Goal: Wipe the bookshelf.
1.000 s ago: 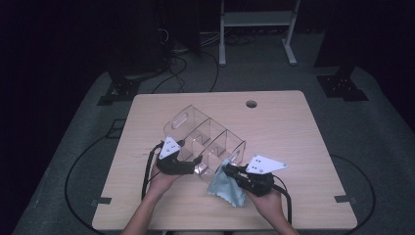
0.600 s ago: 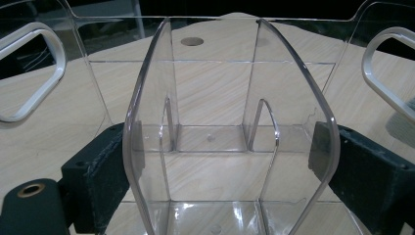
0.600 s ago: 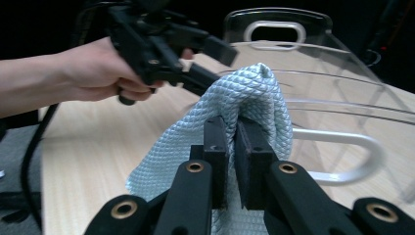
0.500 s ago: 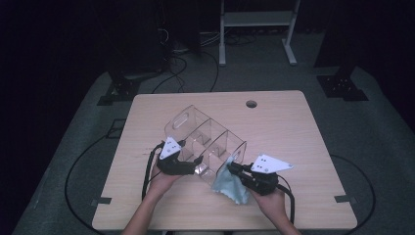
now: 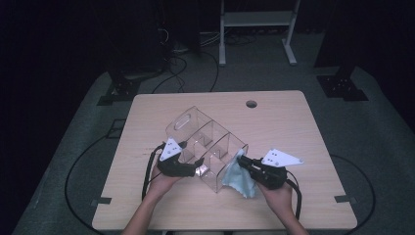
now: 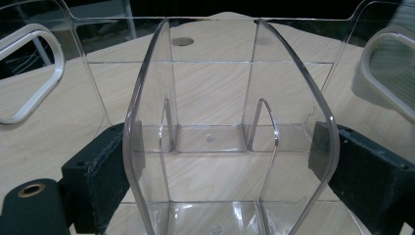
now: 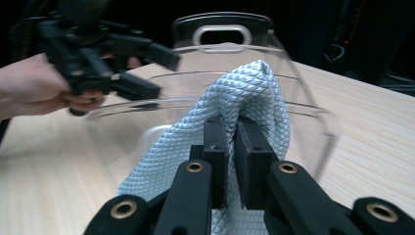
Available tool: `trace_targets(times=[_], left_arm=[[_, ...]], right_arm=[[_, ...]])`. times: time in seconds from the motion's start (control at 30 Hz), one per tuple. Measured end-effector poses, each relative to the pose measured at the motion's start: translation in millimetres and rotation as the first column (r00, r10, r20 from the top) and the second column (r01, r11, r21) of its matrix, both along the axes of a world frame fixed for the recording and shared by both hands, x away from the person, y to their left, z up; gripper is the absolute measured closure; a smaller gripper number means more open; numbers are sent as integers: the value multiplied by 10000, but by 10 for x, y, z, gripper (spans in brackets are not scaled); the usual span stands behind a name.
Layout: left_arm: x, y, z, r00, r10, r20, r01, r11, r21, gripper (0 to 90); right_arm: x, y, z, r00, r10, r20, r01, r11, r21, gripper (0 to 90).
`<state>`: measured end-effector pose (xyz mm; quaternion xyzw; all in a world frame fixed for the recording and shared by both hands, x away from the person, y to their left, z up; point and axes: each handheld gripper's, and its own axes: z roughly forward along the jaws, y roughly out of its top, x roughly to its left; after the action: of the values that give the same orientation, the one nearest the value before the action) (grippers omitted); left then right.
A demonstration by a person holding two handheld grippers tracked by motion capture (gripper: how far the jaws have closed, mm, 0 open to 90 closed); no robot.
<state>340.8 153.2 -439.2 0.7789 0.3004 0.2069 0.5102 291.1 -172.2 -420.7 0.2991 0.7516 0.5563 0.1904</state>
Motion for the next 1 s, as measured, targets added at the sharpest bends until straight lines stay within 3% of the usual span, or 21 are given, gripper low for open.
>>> trace_targets(times=[0.37, 0.63, 0.87, 1.0], left_arm=[[0, 0, -3, 10000, 1, 0, -1, 10000, -40, 92], [-1, 0, -4, 10000, 6, 16, -6, 10000, -48, 91], [0, -8, -4, 10000, 41, 18, -41, 10000, -40, 87], [0, -11, -4, 10000, 66, 16, -66, 10000, -38, 86]], right_arm=[[209, -173, -113, 9962, -773, -411, 771, 9970, -70, 835], [242, -169, -269, 9931, -851, -807, 828, 9961, -304, 835], [237, -178, -263, 9930, -849, -816, 837, 9963, -185, 835], [175, -117, -252, 9958, -520, -755, 515, 9986, -79, 834]])
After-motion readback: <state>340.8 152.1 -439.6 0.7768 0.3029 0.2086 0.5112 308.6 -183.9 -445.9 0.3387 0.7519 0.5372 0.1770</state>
